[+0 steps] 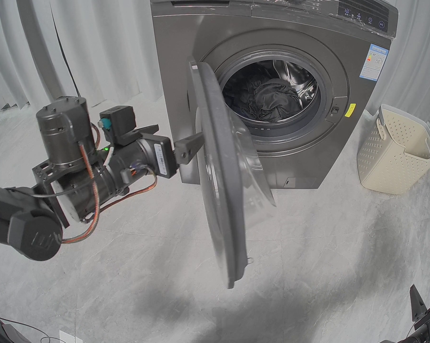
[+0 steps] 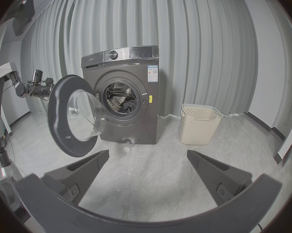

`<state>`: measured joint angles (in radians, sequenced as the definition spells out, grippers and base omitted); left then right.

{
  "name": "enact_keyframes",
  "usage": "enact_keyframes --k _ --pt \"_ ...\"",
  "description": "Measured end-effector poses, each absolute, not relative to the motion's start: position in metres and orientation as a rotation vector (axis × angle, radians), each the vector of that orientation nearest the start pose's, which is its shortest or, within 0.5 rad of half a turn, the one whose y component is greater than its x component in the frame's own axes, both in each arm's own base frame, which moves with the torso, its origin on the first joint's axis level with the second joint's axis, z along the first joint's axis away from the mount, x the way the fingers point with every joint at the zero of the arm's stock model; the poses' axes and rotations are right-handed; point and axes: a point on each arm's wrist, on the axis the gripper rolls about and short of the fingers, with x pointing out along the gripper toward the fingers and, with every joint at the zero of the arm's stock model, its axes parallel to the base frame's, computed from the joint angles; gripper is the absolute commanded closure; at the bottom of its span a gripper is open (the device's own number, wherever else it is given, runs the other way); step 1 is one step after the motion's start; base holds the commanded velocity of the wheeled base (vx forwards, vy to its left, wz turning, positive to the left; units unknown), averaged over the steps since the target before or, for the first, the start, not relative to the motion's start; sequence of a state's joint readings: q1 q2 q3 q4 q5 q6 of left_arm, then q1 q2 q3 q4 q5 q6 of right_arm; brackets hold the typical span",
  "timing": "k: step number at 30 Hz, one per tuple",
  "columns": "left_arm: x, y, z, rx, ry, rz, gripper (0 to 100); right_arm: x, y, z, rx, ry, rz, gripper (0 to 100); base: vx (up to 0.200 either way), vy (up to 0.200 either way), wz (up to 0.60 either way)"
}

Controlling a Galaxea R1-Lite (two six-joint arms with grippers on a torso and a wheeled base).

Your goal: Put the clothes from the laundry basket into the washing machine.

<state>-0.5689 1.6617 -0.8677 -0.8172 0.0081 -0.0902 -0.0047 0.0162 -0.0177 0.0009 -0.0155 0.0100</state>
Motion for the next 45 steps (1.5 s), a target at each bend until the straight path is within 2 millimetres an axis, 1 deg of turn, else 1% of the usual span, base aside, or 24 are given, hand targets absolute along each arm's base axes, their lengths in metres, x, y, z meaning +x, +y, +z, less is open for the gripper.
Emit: enact_keyframes --k 4,12,17,23,29,33,37,41,43,45 --pt "0.272 -0.182 0.236 -0.11 -0.028 -0.554 0 -0.023 0.0 0.081 0.01 -0.001 -0.02 0 0.0 0.0 0.0" --pt "0.298 -0.214 0.242 -0.128 -0.063 -0.56 0 -0.023 0.0 0.081 0.009 -0.002 -0.02 0 0.0 0.0 0.0" --pt "0.316 -0.228 0.246 -0.143 -0.099 -0.536 0 -0.023 0.0 0.081 0.009 -0.002 -0.019 0 0.0 0.0 0.0" --pt "0.339 -0.241 0.261 -0.199 -0.179 -0.506 0 -0.023 0.0 0.081 0.009 -0.002 -0.02 0 0.0 0.0 0.0" --pt "0.363 -0.256 0.261 -0.247 -0.2 -0.479 0 -0.023 0.0 0.081 0.009 -0.001 -0.02 0 0.0 0.0 0.0" --pt "0.378 -0.26 0.258 -0.281 -0.206 -0.437 0 -0.023 0.0 0.081 0.009 -0.001 -0.02 0 0.0 0.0 0.0" --pt "0.391 -0.258 0.252 -0.325 -0.176 -0.397 0 -0.023 0.0 0.081 0.009 -0.002 -0.019 0 0.0 0.0 0.0" --pt "0.392 -0.256 0.248 -0.343 -0.154 -0.388 0 -0.023 0.0 0.081 0.01 -0.002 -0.02 0 0.0 0.0 0.0" --pt "0.389 -0.253 0.246 -0.344 -0.137 -0.386 0 -0.023 0.0 0.081 0.01 -0.002 -0.02 0 0.0 0.0 0.0" --pt "0.382 -0.25 0.242 -0.339 -0.108 -0.388 0 -0.023 0.0 0.081 0.01 -0.002 -0.02 0 0.0 0.0 0.0"
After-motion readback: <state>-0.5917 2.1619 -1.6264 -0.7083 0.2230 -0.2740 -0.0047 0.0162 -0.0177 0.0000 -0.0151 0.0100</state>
